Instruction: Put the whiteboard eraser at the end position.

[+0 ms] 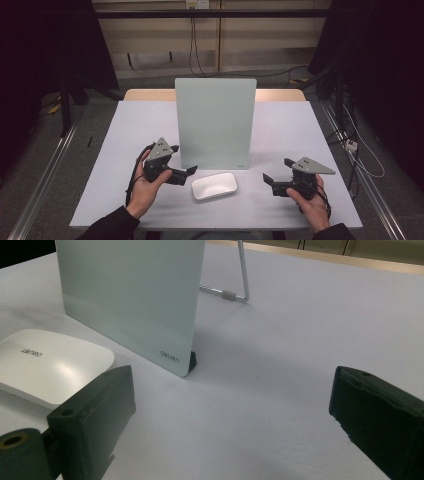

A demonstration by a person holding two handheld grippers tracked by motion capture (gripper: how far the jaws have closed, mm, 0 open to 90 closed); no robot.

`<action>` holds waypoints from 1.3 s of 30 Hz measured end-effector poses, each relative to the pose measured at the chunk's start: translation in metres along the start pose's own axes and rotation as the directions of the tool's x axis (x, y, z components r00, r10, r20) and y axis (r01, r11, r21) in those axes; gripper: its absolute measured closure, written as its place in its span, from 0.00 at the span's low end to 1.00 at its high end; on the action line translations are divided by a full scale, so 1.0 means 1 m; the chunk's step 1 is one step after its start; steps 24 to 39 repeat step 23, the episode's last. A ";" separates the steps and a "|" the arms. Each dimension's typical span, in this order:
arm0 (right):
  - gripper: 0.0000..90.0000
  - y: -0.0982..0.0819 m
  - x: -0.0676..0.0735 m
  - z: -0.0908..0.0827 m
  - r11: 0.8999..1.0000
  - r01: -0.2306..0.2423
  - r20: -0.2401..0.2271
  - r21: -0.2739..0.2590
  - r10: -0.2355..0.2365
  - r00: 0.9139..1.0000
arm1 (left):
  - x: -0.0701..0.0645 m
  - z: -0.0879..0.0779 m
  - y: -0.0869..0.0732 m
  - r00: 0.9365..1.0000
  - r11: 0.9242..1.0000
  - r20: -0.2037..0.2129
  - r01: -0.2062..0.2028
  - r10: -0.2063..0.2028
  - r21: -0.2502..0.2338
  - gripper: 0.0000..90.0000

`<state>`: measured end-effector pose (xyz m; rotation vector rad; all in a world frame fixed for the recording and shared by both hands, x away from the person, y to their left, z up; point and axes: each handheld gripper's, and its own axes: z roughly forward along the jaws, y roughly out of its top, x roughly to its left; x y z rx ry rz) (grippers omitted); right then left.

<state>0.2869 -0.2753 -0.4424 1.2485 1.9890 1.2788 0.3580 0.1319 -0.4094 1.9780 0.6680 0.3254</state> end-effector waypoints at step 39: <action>0.05 -0.002 -0.002 -0.003 1.000 -0.010 0.023 0.002 0.010 1.000 | 0.012 -0.041 -0.036 0.990 0.992 -0.092 0.100 -0.107 -0.073 0.06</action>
